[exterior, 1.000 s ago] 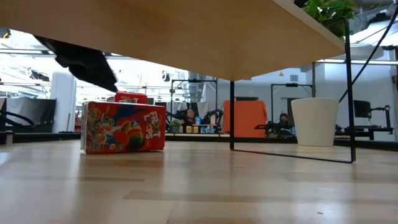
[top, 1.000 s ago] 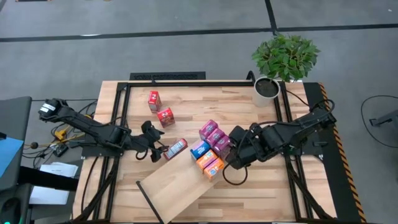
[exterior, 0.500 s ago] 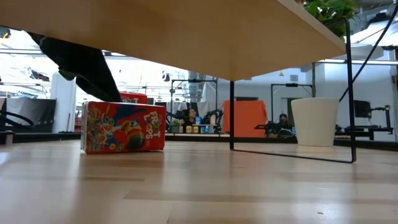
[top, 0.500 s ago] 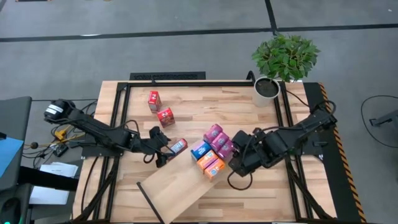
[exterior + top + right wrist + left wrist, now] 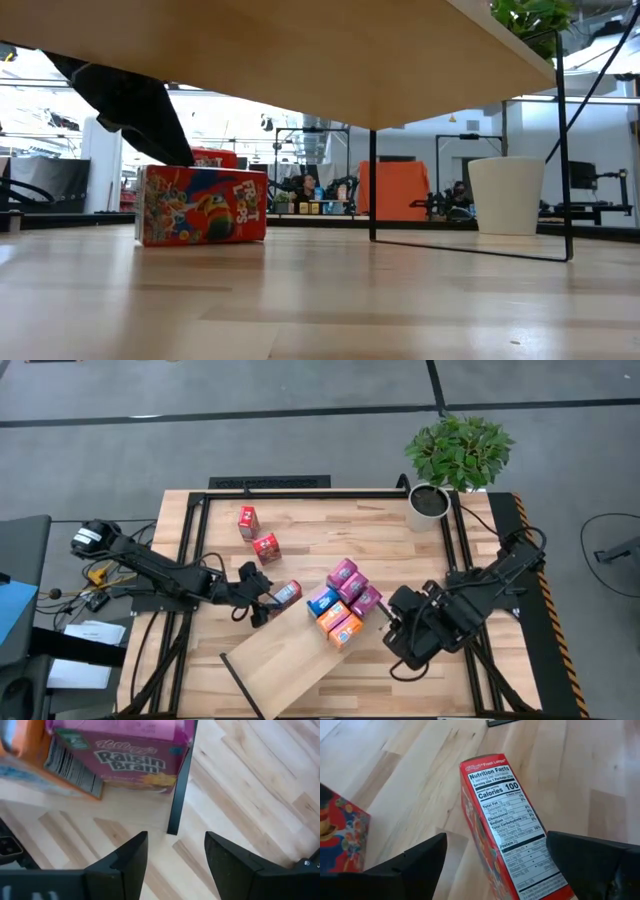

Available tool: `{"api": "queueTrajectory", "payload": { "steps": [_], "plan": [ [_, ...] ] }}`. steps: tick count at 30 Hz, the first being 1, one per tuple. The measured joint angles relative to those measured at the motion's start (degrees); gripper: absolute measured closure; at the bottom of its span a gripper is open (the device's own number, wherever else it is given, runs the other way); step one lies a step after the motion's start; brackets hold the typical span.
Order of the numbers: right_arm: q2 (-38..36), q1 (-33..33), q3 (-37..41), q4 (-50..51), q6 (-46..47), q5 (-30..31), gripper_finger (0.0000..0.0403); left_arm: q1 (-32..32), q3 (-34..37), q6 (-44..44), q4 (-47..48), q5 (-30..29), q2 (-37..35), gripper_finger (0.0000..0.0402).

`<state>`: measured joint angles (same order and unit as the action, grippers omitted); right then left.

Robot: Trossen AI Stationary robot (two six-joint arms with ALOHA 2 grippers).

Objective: Stack cereal on shelf
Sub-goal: Put the bottom red cereal box onto the shelf

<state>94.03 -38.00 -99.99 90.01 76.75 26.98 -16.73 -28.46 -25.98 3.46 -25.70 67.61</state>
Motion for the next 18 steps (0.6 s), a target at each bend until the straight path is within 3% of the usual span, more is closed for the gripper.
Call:
{"api": "queueTrajectory", "payload": {
  "steps": [4, 11, 18],
  "plan": [
    [0.0, -0.4, 0.0, 0.0, 0.0, 0.0, 0.0188, 0.7, 0.2, -0.4, 0.3, 1.4, 0.0, 0.0096],
    [0.0, -0.4, 0.0, 0.0, -0.1, 0.1, 0.0194, 0.8, 0.2, -6.0, 8.8, -5.4, -0.6, 0.0128],
    [0.0, -0.4, 0.0, 0.0, -0.2, 0.1, 0.02, 0.8, 0.2, -6.9, 8.9, -2.9, -0.6, 0.014]
  ]
}}
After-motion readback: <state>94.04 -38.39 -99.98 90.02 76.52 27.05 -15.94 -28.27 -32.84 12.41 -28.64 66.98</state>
